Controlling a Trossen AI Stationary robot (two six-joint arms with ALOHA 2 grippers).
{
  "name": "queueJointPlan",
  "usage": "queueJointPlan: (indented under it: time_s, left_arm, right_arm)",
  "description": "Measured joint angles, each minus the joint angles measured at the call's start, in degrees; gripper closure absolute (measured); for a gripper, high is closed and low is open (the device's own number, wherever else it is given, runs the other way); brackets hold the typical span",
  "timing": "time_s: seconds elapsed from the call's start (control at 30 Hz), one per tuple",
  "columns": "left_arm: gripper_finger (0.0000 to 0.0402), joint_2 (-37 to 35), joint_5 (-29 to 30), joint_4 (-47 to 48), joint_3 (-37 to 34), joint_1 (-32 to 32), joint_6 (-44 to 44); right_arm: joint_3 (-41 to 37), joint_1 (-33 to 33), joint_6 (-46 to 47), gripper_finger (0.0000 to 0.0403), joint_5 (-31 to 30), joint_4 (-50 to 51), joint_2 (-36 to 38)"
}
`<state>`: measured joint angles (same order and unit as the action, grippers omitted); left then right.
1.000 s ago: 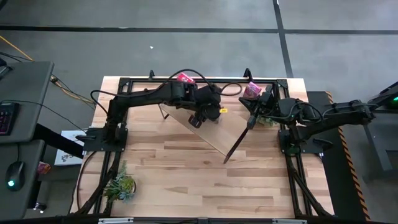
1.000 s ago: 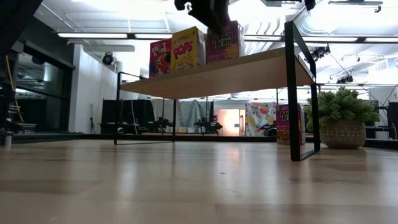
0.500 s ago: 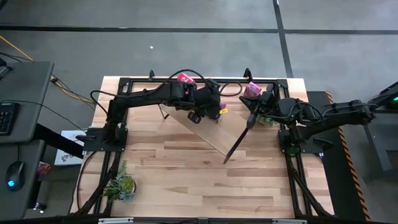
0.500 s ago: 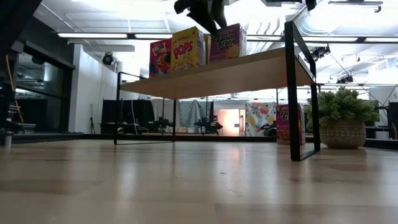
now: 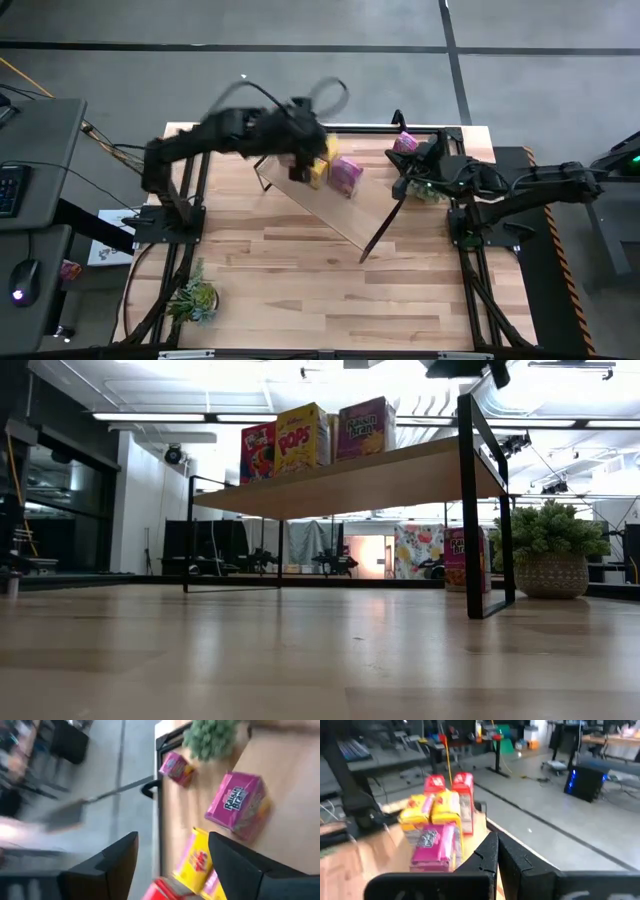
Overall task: Stack cereal on shelf
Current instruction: Put the bottom purple cereal box on the shelf
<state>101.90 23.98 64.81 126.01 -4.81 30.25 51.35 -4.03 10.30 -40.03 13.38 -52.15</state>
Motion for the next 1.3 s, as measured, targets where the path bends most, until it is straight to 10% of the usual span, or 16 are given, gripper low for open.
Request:
queueJointPlan:
  time_s: [0.17, 0.4, 0.73, 1.3]
  left_arm:
    - [0.0236, -11.30, -12.83, -5.16, -12.00, -6.33, -9.62]
    - [0.0389, -35.10, -19.19, -35.90, -50.24, -9.91, -11.78]
    - [0.0398, -59.07, -19.03, -81.13, -94.70, -8.72, -22.76]
    - [0.0401, -62.09, -18.81, -92.92, -103.22, -8.66, -23.39]
  right_arm:
    - [-0.02, 4.23, 2.79, 0.0402, 2.87, 3.33, -3.93]
    - [-0.02, 12.45, 2.99, 0.0402, 18.98, 3.40, -9.86]
    - [-0.02, 18.17, 1.24, 0.0403, 34.15, 2.31, -16.53]
    - [-0.02, 25.13, 1.25, 0.0403, 47.74, -5.08, -25.29]
